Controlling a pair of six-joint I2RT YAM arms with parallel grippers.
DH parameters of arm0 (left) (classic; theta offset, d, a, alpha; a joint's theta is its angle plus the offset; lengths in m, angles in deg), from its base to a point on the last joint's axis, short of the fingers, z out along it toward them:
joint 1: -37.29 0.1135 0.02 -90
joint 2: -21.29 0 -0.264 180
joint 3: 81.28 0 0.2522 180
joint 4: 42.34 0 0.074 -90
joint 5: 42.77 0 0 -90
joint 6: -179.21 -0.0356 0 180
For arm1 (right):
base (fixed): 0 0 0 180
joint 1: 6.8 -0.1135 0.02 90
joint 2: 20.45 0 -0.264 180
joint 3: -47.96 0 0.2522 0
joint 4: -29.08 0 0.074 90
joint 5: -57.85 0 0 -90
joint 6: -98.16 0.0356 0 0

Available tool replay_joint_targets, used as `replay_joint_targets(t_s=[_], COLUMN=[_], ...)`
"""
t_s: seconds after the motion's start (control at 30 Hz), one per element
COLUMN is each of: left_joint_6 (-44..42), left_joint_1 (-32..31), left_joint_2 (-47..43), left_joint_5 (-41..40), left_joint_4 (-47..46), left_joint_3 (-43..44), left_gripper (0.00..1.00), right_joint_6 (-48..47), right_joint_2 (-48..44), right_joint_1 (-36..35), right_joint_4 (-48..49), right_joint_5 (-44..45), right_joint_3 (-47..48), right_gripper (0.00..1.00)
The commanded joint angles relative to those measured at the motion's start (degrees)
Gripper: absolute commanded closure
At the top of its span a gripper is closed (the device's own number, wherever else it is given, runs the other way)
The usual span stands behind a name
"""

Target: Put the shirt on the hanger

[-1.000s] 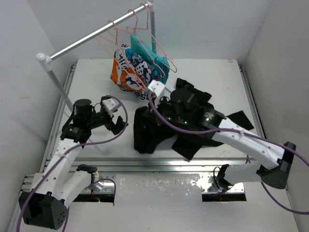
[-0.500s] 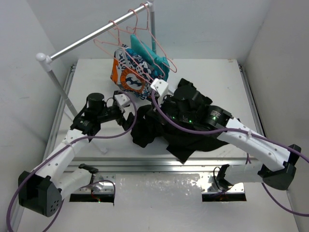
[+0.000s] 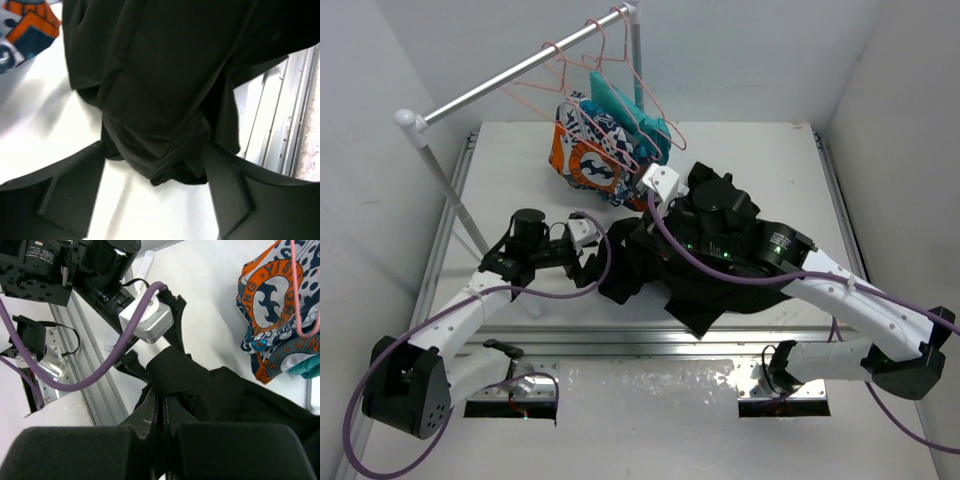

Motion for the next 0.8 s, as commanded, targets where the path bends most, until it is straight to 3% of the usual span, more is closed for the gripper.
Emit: replay_joint_targets(t_s=[0.0,0.03,0.1,0.13,0.17,0.2,0.3,0.37,0.47,0.53,0.67,0.77], left_joint_6=[-0.12,0.41,1.37,2.51,3.22,4.62,6.90,8.84,10.87,8.87,3.85,1.03], left_joint_1=[-0.40,-0.40,-0.49,-0.41,-0.40,-0.40,-0.40,-0.05,4.15,8.01,9.26,9.26], left_joint_2=[0.66,0.83,0.83,0.75,0.83,0.83,0.13,-1.36,-4.43,-6.97,-10.76,-11.65], left_joint_5=[4.78,4.88,4.61,4.53,4.18,3.83,-1.43,-12.89,-23.91,-26.57,-34.13,-33.10], left_joint_4=[-4.65,-5.52,-6.41,-8.67,-9.04,-9.48,-8.61,-5.20,3.94,12.08,23.71,31.63], left_joint_3=[0.15,-0.03,-0.29,-0.55,-0.55,-0.47,1.02,3.21,11.46,18.93,30.28,34.95], left_gripper=[0.27,0.41,0.56,0.83,0.95,1.00,1.00,1.00,1.00,1.00,1.00,1.00], right_joint_6=[0.06,0.24,0.59,0.68,0.77,0.77,1.12,1.03,-0.11,-0.11,1.99,4.18], right_joint_2=[-0.85,-1.03,-1.21,-1.55,-1.65,-1.82,-2.17,-1.56,-0.24,0.81,1.17,0.81], right_joint_1=[-0.29,-0.20,-0.20,-0.11,-0.11,-0.11,0.76,1.38,2.61,3.31,3.84,4.28], right_joint_4=[3.51,3.68,4.12,4.38,4.56,4.56,4.39,3.95,2.11,1.40,0.70,0.26], right_joint_5=[-0.73,-0.90,-1.43,-1.52,-1.43,-1.26,-0.12,1.11,-0.19,-3.17,-6.87,-7.58], right_joint_3=[-0.79,-1.15,-1.59,-2.11,-2.38,-2.99,-4.31,-4.49,-2.65,0.42,4.82,2.99], right_gripper=[1.00,1.00,1.00,1.00,1.00,1.00,1.00,1.00,1.00,1.00,1.00,1.00])
